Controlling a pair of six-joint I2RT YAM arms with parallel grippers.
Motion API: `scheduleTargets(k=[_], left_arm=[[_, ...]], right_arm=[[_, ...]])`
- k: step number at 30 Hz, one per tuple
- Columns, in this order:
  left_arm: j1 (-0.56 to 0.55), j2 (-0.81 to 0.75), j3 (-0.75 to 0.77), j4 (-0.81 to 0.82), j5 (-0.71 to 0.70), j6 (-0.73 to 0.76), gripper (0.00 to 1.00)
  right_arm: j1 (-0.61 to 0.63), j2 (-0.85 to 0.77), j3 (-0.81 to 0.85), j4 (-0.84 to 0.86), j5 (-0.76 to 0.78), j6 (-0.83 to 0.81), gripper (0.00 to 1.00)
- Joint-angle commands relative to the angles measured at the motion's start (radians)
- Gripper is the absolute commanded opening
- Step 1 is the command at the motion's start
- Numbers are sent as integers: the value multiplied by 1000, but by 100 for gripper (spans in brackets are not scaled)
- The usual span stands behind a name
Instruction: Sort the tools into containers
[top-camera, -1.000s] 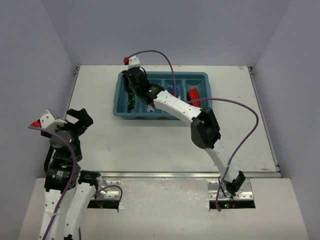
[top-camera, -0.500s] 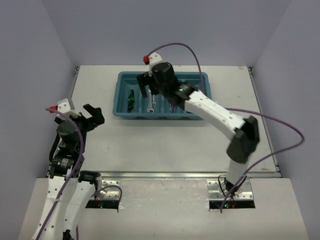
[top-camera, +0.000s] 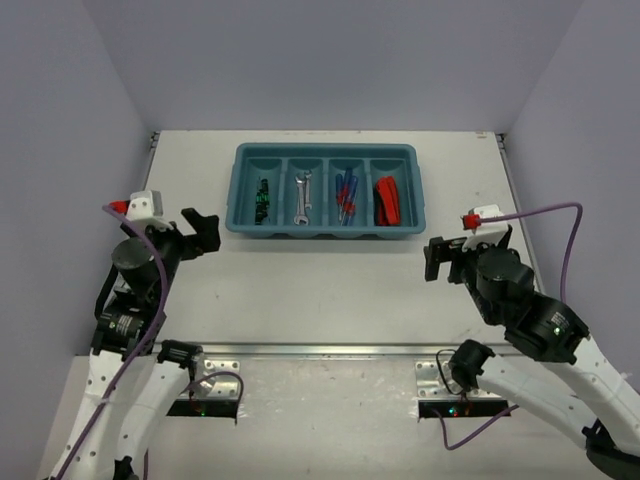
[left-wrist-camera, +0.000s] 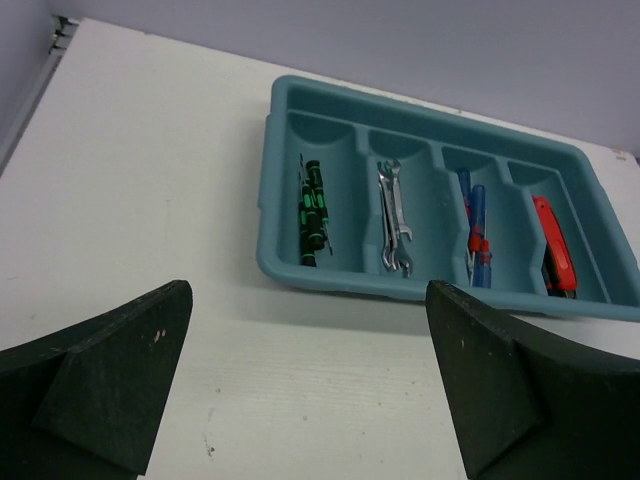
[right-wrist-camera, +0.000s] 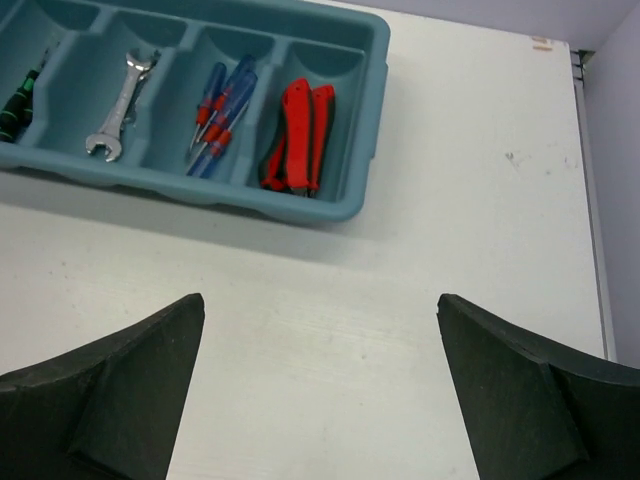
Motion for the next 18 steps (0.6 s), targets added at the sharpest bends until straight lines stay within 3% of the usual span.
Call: scheduleTargets(k=[1, 18], left_arm=[[-20, -60, -73, 73, -73, 18, 100], [-22, -113, -87, 72, -138, 3, 100]], right_arm=[[0, -110, -10, -101, 43, 54, 99], [1, -108, -85, -98, 52, 92, 99]])
